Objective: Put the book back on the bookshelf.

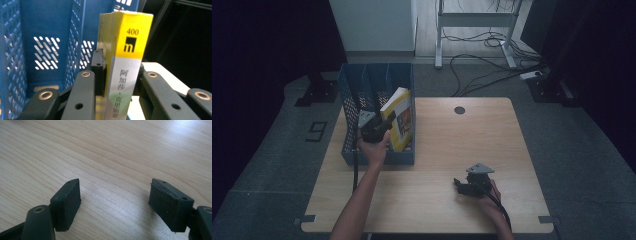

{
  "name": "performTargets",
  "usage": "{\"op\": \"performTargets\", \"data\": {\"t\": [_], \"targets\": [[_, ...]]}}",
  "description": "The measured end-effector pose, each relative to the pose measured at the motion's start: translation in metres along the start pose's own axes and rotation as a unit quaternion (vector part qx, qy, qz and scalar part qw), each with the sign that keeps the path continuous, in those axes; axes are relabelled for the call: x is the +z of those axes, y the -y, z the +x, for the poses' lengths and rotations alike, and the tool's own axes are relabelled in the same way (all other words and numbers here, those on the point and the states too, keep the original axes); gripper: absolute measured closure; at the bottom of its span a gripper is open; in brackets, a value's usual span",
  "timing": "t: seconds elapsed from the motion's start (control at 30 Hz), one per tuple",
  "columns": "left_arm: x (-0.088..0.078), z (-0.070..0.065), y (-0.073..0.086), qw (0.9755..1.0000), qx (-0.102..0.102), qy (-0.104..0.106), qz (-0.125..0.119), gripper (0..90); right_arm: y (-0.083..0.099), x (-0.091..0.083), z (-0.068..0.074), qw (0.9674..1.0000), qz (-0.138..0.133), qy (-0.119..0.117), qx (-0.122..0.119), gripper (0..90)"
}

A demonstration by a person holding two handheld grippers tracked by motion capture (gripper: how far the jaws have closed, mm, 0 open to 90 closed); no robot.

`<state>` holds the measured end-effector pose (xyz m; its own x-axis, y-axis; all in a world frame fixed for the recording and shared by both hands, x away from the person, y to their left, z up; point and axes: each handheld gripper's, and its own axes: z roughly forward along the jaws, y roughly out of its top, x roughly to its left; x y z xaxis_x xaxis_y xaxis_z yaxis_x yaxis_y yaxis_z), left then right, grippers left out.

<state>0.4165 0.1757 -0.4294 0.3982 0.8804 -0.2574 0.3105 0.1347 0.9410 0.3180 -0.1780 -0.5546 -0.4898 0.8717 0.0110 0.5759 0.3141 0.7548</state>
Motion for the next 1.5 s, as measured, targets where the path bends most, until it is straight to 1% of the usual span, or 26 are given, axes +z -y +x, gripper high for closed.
{"op": "performTargets", "data": {"t": [0.27, 0.4, 0.5, 0.6, 0.73, 0.83, 0.9, 1.0, 1.1, 1.23, 1.33, 1.4, 1.5], "targets": [[-0.008, 0.000, 0.002, 0.9998, 0.009, 0.010, 0.016, 71.9, 0.000, 0.000, 0.000, 1.0000, 0.001, 0.000, 0.000, 24.5], [-0.011, 0.001, 0.000, 0.9992, 0.004, 0.023, 0.032, 69.4, 0.000, 0.000, 0.000, 1.0000, 0.001, 0.000, -0.001, 24.5], [-0.014, 0.001, -0.002, 0.9988, 0.006, 0.024, 0.042, 68.4, 0.000, 0.000, 0.000, 1.0000, 0.001, 0.000, 0.000, 24.5], [-0.015, 0.001, -0.006, 0.9985, 0.009, 0.023, 0.048, 67.3, 0.000, 0.000, 0.000, 1.0000, 0.001, 0.000, 0.000, 24.5], [-0.015, -0.001, -0.011, 0.9979, 0.008, 0.027, 0.058, 65.9, 0.000, 0.000, 0.000, 1.0000, 0.001, 0.000, 0.000, 24.4], [-0.017, -0.004, -0.015, 0.9978, 0.007, 0.031, 0.057, 64.5, 0.000, 0.000, 0.000, 1.0000, 0.001, 0.000, 0.000, 24.4], [-0.018, -0.006, -0.020, 0.9971, 0.015, 0.033, 0.066, 64.2, 0.000, 0.000, 0.000, 1.0000, 0.000, 0.001, 0.000, 24.4], [-0.017, -0.008, -0.026, 0.9962, 0.016, 0.034, 0.078, 63.4, 0.000, 0.000, 0.000, 1.0000, 0.001, 0.000, 0.000, 24.4], [-0.015, -0.010, -0.031, 0.9956, 0.019, 0.027, 0.087, 63.4, 0.000, 0.000, 0.000, 1.0000, -0.001, 0.002, 0.000, 24.4], [-0.011, -0.011, -0.034, 0.9952, 0.020, 0.021, 0.093, 64.2, 0.000, 0.000, 0.000, 1.0000, 0.000, 0.002, 0.001, 24.3], [-0.007, -0.012, -0.036, 0.9942, 0.028, 0.011, 0.104, 66.3, 0.000, 0.000, 0.000, 1.0000, 0.000, 0.002, 0.001, 24.4], [-0.004, -0.013, -0.037, 0.9935, 0.029, 0.007, 0.110, 67.1, 0.000, 0.000, 0.000, 1.0000, 0.000, 0.002, 0.000, 24.3], [-0.003, -0.013, -0.038, 0.9929, 0.035, 0.000, 0.114, 69.4, 0.000, 0.000, 0.000, 1.0000, 0.000, 0.002, 0.000, 24.3]]}}
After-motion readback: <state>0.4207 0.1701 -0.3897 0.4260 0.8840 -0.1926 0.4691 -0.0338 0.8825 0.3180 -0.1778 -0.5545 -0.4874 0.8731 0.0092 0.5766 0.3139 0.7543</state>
